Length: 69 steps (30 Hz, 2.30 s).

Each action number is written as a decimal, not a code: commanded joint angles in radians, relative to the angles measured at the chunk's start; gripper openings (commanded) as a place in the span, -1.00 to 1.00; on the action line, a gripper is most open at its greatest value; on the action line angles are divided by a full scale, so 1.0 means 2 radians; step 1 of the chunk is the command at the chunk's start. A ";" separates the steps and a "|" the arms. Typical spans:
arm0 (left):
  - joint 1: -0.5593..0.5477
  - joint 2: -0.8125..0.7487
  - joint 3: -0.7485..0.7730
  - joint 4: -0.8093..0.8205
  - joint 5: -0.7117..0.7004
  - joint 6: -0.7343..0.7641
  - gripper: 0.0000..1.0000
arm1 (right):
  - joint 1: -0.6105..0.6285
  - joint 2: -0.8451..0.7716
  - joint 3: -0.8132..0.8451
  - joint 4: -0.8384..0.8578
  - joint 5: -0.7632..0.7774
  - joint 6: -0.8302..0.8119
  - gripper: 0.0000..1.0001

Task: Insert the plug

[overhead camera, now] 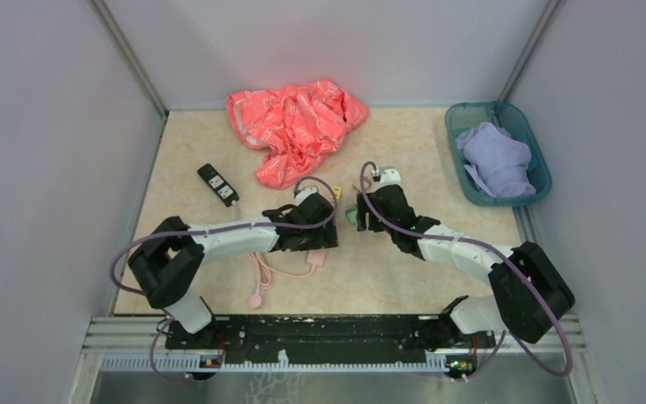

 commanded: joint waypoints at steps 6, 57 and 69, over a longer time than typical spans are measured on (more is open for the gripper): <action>0.048 -0.143 -0.100 0.077 0.049 0.026 0.95 | 0.006 0.051 0.039 0.033 -0.023 -0.026 0.36; 0.175 -0.249 -0.187 0.227 0.334 0.041 0.96 | 0.146 -0.117 -0.052 0.079 -0.045 -0.177 -0.52; 0.174 -0.207 -0.185 0.318 0.407 -0.015 0.66 | 0.177 -0.124 -0.066 0.149 -0.084 -0.246 -0.51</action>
